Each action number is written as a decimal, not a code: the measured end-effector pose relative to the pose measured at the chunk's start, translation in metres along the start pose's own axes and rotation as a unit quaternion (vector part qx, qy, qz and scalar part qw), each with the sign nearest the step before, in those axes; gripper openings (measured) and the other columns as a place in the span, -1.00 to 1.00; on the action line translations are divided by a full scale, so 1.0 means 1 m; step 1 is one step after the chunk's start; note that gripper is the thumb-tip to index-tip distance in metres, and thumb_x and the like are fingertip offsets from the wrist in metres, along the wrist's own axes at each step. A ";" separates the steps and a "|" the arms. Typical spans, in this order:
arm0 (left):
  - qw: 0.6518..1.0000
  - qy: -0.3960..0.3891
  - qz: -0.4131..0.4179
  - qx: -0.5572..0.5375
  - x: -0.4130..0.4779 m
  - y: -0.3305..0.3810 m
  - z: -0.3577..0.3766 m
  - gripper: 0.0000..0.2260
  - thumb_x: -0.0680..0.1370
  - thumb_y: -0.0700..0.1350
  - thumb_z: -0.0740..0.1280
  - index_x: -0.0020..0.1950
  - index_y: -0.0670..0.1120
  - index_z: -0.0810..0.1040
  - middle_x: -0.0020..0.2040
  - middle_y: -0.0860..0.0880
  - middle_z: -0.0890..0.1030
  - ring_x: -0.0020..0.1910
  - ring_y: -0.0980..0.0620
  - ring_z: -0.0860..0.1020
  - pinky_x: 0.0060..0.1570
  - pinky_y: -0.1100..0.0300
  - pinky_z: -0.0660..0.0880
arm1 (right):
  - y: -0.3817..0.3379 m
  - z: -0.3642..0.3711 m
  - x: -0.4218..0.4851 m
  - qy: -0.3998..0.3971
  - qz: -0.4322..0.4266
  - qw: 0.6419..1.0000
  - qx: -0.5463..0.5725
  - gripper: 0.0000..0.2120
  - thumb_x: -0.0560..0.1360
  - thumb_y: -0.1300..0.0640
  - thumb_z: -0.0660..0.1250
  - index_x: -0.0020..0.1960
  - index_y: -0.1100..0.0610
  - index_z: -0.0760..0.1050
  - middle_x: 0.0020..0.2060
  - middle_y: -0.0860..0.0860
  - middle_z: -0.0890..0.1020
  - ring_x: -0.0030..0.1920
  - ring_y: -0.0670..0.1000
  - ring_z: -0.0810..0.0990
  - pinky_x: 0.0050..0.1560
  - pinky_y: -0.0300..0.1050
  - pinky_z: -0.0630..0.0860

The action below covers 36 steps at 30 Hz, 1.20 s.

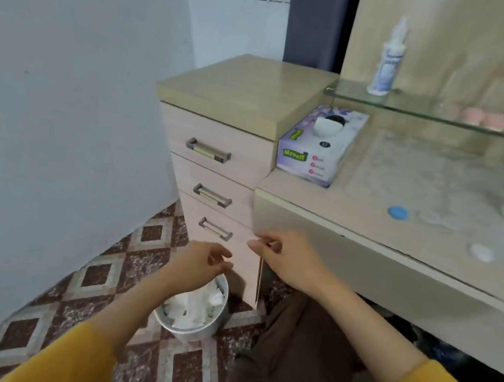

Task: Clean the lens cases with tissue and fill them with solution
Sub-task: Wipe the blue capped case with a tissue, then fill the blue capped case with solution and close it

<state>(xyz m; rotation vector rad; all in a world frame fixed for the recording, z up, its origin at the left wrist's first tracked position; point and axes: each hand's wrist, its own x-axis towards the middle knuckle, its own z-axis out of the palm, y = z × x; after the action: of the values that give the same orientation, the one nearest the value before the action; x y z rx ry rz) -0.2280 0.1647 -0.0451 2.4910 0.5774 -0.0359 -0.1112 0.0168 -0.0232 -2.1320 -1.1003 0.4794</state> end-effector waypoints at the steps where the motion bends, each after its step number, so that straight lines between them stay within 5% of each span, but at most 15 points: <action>1: 1.000 0.003 0.016 -0.001 0.002 0.014 -0.003 -0.76 0.54 -0.02 0.29 0.18 -0.03 0.54 -0.07 0.07 0.58 -0.12 0.16 0.50 -0.10 0.33 0.37 | 0.000 -0.014 -0.008 0.023 -0.002 1.000 -0.008 -0.57 0.50 -0.13 0.25 0.26 0.09 0.48 0.08 -0.02 0.60 -0.07 -0.12 0.52 -0.02 -0.26 0.40; 10: 0.984 0.007 0.178 0.004 0.040 0.135 -0.015 -0.78 0.53 -0.04 0.31 0.14 -0.05 0.58 -0.07 0.04 0.59 -0.15 0.17 0.50 -0.18 0.54 0.32 | 0.025 -0.135 -0.071 0.158 0.039 0.985 -0.062 -0.59 0.48 -0.09 0.30 0.24 0.10 0.51 0.10 -0.01 0.61 -0.02 -0.07 0.58 0.04 -0.21 0.46; 18: 0.968 0.005 0.250 0.022 0.096 0.212 0.005 -0.79 0.53 -0.06 0.30 0.15 -0.05 0.57 -0.01 0.03 0.58 -0.19 0.23 0.47 -0.22 0.48 0.32 | 0.074 -0.193 -0.116 0.202 0.139 0.960 -0.137 -0.59 0.50 -0.12 0.26 0.26 0.07 0.48 0.13 -0.02 0.59 0.08 -0.04 0.53 0.14 -0.13 0.43; 27: 0.965 0.024 0.255 0.053 0.155 0.217 0.046 -0.70 0.57 -0.17 0.21 0.31 -0.13 0.45 0.35 -0.09 0.42 0.31 -0.03 0.37 0.29 0.25 0.21 | 0.123 -0.224 -0.133 0.231 0.219 0.932 -0.174 -0.61 0.50 -0.12 0.26 0.24 0.06 0.49 0.13 -0.04 0.59 0.11 -0.03 0.51 0.12 -0.16 0.39; 36: 0.958 0.063 0.275 0.053 0.169 0.206 0.058 -0.69 0.58 -0.14 0.22 0.32 -0.11 0.45 0.38 -0.08 0.40 0.35 -0.05 0.32 0.33 0.24 0.14 | 0.151 -0.269 -0.116 0.358 0.291 0.881 -0.102 -0.68 0.41 0.02 0.43 0.03 0.23 0.60 -0.05 0.08 0.65 -0.08 0.05 0.58 -0.03 -0.08 0.49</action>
<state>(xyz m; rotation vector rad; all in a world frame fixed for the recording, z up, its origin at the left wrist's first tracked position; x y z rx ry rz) 0.0160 0.0474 -0.0093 2.6847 -0.0893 0.3155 0.0668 -0.2480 0.0590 -2.4925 -0.0814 -0.1979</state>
